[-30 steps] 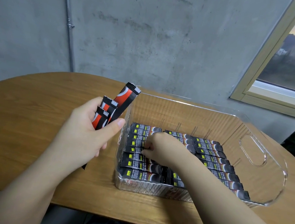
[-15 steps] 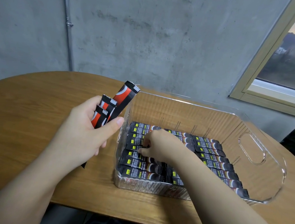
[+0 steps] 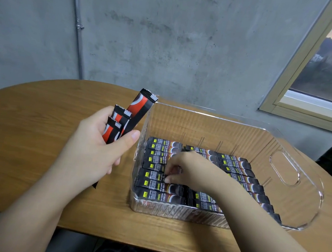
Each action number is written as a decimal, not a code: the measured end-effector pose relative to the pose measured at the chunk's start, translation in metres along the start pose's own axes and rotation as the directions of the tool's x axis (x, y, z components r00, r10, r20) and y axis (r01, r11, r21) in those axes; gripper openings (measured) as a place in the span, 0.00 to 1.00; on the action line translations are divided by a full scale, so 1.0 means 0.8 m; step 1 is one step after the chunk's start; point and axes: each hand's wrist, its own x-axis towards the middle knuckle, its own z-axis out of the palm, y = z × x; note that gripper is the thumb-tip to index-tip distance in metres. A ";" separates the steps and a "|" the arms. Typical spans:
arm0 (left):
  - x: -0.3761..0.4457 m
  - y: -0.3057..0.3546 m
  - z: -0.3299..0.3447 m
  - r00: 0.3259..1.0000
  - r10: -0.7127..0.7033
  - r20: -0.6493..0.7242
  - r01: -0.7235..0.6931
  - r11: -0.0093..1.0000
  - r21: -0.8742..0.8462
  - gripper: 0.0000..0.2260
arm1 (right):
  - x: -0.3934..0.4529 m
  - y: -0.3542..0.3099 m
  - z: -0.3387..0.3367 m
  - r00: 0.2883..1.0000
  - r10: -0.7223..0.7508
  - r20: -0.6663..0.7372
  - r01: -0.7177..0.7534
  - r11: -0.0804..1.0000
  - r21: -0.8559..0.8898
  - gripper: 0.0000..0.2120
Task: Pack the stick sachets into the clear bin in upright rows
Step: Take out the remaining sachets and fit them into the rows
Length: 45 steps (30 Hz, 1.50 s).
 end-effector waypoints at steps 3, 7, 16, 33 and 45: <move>-0.002 0.003 -0.001 0.999 -0.025 0.047 0.026 1.000 -0.008 0.08 | -0.012 0.000 -0.006 0.995 -0.016 -0.094 0.020 0.999 0.037 0.07; -0.001 -0.001 -0.001 0.987 -0.077 0.141 0.061 0.992 0.113 0.11 | -0.025 -0.012 -0.026 0.950 0.039 -0.310 0.064 0.946 0.317 0.10; 0.008 0.008 -0.001 0.984 -0.157 0.086 0.147 0.982 0.116 0.05 | -0.020 -0.044 -0.041 0.899 -0.083 -0.430 0.351 0.723 0.595 0.10; 0.031 0.021 0.017 0.989 0.082 0.121 -0.111 0.961 0.253 0.09 | -0.018 -0.030 -0.027 0.954 -0.154 -0.258 0.281 0.760 0.586 0.11; 0.030 -0.029 0.010 0.997 -0.057 -0.052 0.061 0.996 0.070 0.03 | 0.037 0.015 -0.018 0.985 0.078 -0.153 -0.064 0.993 0.094 0.15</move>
